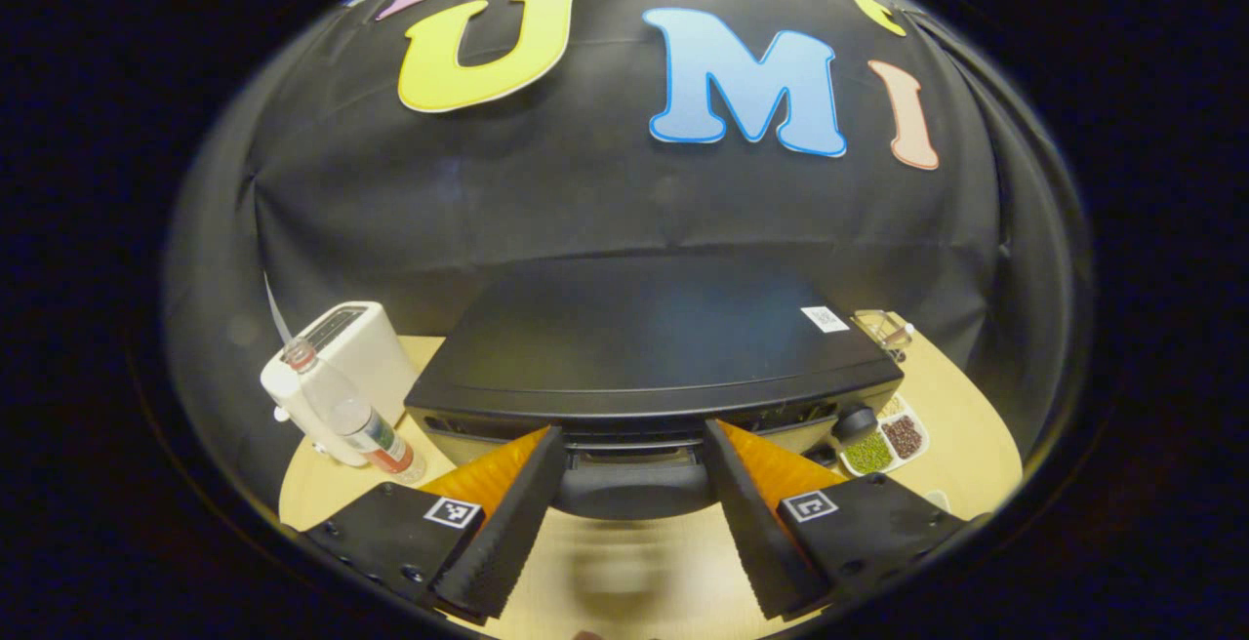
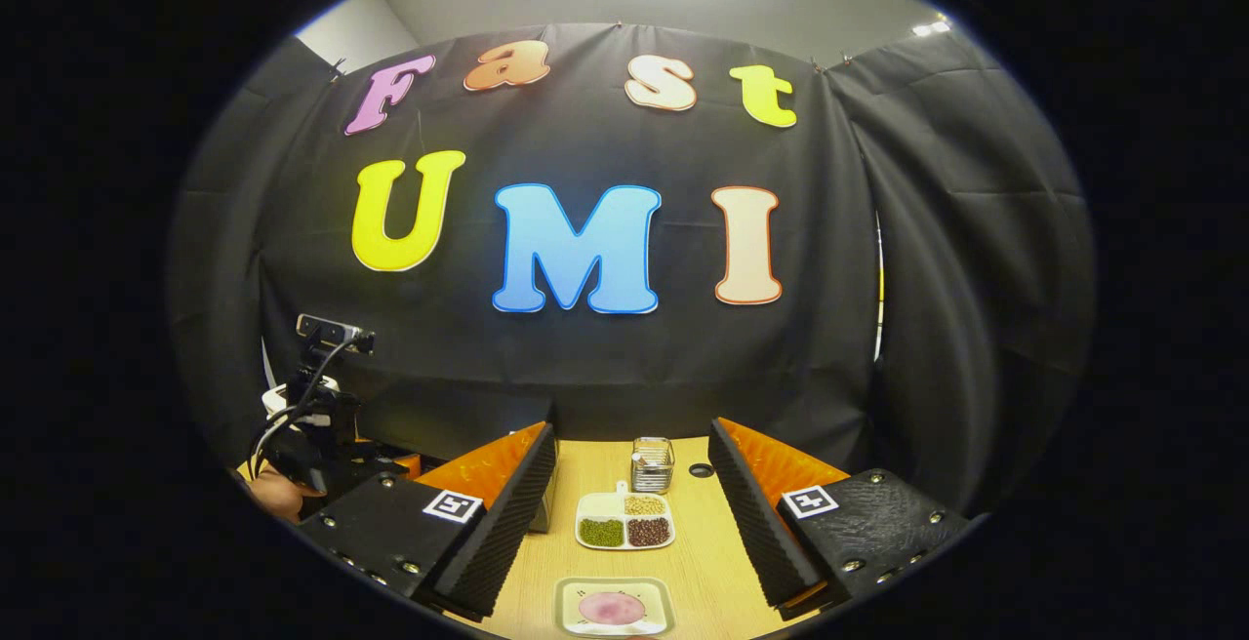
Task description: Open the electric oven with the left hand, put the food in, and close the electric oven.
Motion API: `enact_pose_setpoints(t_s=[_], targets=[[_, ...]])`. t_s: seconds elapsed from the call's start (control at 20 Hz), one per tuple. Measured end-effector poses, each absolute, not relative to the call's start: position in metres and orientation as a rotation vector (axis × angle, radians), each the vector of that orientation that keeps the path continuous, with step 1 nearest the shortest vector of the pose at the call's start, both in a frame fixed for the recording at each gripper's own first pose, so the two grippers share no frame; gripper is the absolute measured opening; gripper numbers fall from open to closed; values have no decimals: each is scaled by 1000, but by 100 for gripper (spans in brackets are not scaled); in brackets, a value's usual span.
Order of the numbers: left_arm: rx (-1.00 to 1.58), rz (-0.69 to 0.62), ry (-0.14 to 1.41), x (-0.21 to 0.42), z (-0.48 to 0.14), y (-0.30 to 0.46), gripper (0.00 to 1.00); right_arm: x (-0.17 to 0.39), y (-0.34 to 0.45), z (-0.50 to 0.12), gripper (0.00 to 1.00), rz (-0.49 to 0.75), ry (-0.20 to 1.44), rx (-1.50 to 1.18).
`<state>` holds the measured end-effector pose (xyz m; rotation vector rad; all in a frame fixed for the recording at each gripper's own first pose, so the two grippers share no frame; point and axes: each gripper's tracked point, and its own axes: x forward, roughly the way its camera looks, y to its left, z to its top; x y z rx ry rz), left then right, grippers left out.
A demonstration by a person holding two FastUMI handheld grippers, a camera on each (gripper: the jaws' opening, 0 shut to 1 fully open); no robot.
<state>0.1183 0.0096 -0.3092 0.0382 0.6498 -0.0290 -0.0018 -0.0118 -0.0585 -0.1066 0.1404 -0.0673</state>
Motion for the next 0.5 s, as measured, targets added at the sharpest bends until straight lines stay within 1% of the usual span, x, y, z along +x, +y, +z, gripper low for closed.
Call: enact_pose_setpoints(t_s=[0.05,0.1,0.15,0.25,0.5], targets=[[40,-31,652,111,-310,9,92,-3,-10,-58,96,-64,139,-107],[44,-34,654,106,-311,10,97,-4,-9,-58,96,-61,138,-106],[49,-38,657,100,-312,10,97,-5,-8,-58,96,-58,138,-106],[53,-42,666,87,-315,10,100,-7,-7,-59,96,-55,141,-102],[62,-49,705,55,-330,9,100,-12,-3,-64,96,-40,159,-101]])
